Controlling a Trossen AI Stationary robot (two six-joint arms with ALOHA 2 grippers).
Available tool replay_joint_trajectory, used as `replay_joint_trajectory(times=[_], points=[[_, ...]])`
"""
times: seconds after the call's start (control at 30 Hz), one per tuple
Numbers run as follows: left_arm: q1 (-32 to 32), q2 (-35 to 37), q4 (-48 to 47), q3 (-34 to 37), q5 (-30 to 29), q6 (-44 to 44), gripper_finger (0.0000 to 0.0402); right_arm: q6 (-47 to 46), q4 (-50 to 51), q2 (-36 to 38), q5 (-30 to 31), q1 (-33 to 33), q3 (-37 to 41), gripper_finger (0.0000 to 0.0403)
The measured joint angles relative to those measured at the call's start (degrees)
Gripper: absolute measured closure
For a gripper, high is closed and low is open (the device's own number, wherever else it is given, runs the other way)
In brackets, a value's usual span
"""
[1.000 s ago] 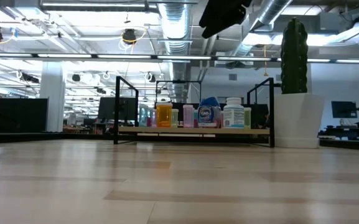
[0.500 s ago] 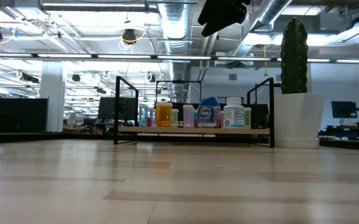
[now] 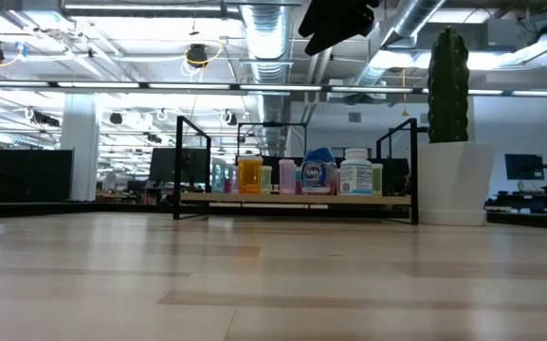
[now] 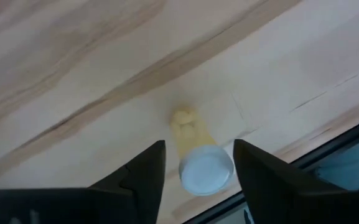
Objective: Pick and place medicine bottles onto shelf by color
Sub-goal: Put the yellow pill bottle on the shelf
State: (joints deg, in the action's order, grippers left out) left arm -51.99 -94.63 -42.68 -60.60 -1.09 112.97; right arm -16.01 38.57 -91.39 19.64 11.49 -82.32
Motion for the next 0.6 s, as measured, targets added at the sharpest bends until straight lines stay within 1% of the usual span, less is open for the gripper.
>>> replay_joint_trajectory(times=[0.23,0.37,0.47,0.6], points=[[0.6,0.0,0.2,0.0,3.0,-0.9,0.0274,1.2,0.1,0.0,0.0,0.0,0.0,0.0131],[0.9,0.0,0.2,0.0,3.3,-0.9,0.03,1.6,0.1,0.0,0.0,0.0,0.0,0.0131],[2.0,0.3,0.1,0.0,3.4,-2.5,0.0309,3.2,0.6,0.0,0.0,0.0,0.0,0.0131],[5.4,2.1,-1.8,0.0,3.4,-8.7,0.0305,5.0,4.0,0.4,0.0,0.0,0.0,0.0131]])
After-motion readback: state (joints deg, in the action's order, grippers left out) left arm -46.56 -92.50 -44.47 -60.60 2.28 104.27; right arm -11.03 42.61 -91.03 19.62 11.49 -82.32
